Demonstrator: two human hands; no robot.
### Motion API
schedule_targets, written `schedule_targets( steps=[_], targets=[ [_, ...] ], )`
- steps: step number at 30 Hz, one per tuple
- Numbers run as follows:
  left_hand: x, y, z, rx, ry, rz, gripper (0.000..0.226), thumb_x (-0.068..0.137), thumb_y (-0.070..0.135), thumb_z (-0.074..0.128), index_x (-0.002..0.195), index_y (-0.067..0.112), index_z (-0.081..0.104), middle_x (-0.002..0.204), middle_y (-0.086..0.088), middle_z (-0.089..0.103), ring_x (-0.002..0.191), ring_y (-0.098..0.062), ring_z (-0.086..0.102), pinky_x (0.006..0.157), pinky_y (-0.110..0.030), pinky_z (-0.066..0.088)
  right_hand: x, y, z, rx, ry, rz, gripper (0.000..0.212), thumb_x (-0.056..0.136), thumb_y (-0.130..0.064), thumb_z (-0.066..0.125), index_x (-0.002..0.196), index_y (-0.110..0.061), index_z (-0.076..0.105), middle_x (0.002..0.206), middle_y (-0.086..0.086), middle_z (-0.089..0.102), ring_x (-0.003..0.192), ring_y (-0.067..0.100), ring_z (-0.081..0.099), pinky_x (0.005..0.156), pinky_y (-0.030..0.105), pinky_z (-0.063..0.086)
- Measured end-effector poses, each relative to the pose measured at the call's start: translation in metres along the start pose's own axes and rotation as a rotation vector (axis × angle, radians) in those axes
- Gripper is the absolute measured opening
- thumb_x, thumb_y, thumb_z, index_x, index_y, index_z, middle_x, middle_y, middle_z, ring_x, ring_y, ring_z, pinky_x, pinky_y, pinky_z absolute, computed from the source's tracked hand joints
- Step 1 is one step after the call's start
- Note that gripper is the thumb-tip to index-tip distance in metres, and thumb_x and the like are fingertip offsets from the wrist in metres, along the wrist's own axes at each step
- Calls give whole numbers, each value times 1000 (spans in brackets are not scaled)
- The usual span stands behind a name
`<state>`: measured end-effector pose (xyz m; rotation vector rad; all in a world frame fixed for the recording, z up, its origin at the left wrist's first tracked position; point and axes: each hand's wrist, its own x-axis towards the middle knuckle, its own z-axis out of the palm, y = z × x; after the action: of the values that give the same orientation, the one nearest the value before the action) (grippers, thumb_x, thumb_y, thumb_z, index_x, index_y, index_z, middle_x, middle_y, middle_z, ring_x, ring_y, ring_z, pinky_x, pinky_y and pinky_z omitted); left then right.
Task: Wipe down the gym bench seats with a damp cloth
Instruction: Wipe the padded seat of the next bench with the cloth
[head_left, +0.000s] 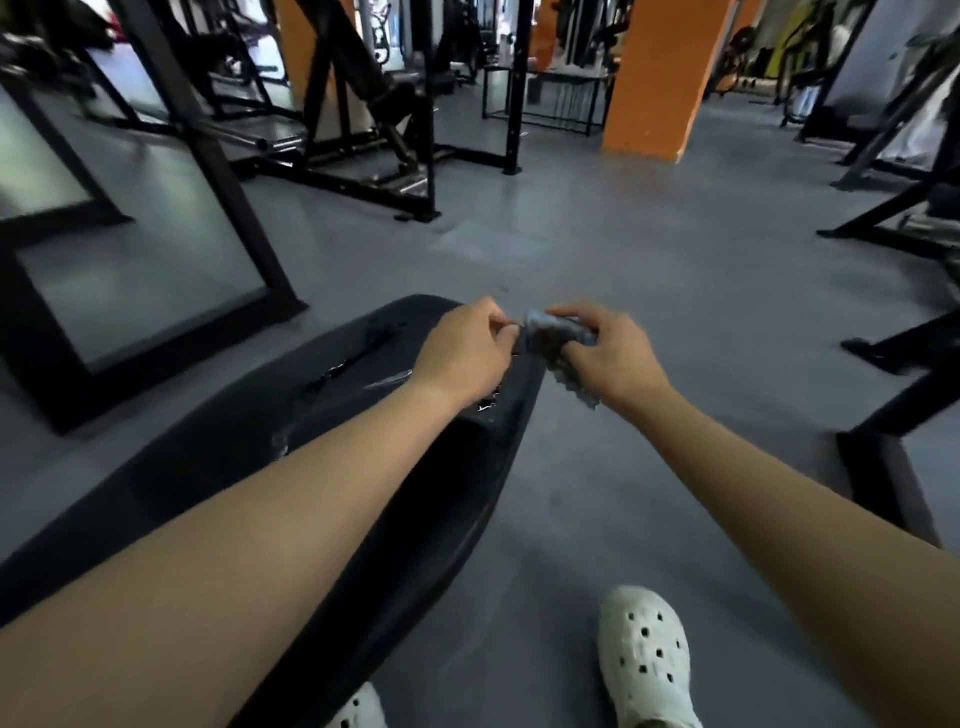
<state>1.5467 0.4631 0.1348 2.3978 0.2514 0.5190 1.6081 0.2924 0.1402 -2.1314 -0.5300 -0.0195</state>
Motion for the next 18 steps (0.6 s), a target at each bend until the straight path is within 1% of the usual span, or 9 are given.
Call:
schedule_targets(
  steps=[2, 4, 6, 9, 11, 13, 15, 16, 18],
  targets=[
    [11, -24, -2, 106, 2, -24, 16, 103, 28, 56, 105, 16, 66, 96, 4, 68, 94, -23, 64, 84, -40, 53, 25, 11, 16, -84, 21, -49, 53, 83, -1, 46, 120, -28, 73, 88, 3, 74, 67, 26, 69, 55, 37, 58],
    [17, -44, -4, 191, -6, -16, 15, 103, 23, 54, 107, 17, 67, 100, 2, 71, 94, -24, 65, 86, -42, 53, 46, 18, 28, -156, 50, -110, 50, 85, -5, 48, 123, -28, 72, 106, 0, 75, 87, 25, 70, 78, 41, 60],
    [19, -57, -4, 265, -18, 12, 18, 103, 21, 52, 112, 19, 68, 102, 2, 73, 97, -23, 63, 91, -42, 50, 67, 21, 36, -197, 66, -192, 46, 89, -7, 50, 125, -26, 71, 120, -1, 72, 108, 22, 66, 93, 37, 55],
    [17, -65, -6, 349, -33, 82, 23, 104, 19, 49, 116, 20, 68, 103, 3, 71, 101, -22, 58, 99, -43, 43, 89, 24, 46, -241, 51, -256, 45, 89, -4, 50, 124, -23, 71, 124, 0, 71, 114, 22, 63, 92, 27, 49],
    [12, -67, -8, 396, -58, 101, 25, 104, 17, 46, 115, 21, 68, 105, 6, 71, 101, -19, 56, 102, -42, 41, 95, 28, 55, -358, -124, -276, 43, 90, -4, 51, 124, -22, 70, 122, 2, 71, 112, 28, 62, 91, 31, 50],
    [8, -66, -12, 447, -89, 116, 26, 103, 18, 44, 114, 23, 67, 105, 8, 71, 101, -17, 55, 100, -41, 41, 93, 36, 64, -490, -367, -340, 33, 90, -4, 48, 112, -20, 67, 109, 4, 69, 101, 32, 62, 81, 33, 47],
    [5, -64, -15, 491, -111, 113, 26, 103, 19, 43, 113, 24, 66, 104, 10, 70, 98, -16, 54, 97, -39, 42, 94, 45, 65, -528, -476, -404, 25, 89, -2, 45, 102, -19, 59, 102, 0, 63, 97, 32, 60, 76, 32, 41],
    [3, -62, -17, 505, -114, 98, 25, 103, 20, 43, 113, 25, 66, 102, 11, 69, 97, -15, 54, 96, -38, 42, 98, 47, 63, -518, -494, -412, 29, 90, -3, 44, 106, -20, 60, 109, -1, 64, 103, 31, 60, 82, 33, 44],
    [-3, -56, -19, 523, -110, 57, 26, 104, 21, 42, 112, 25, 65, 101, 11, 68, 96, -14, 53, 97, -37, 42, 110, 50, 58, -492, -491, -360, 46, 92, -7, 43, 129, -27, 63, 136, 1, 63, 124, 32, 57, 103, 41, 46]
  ],
)
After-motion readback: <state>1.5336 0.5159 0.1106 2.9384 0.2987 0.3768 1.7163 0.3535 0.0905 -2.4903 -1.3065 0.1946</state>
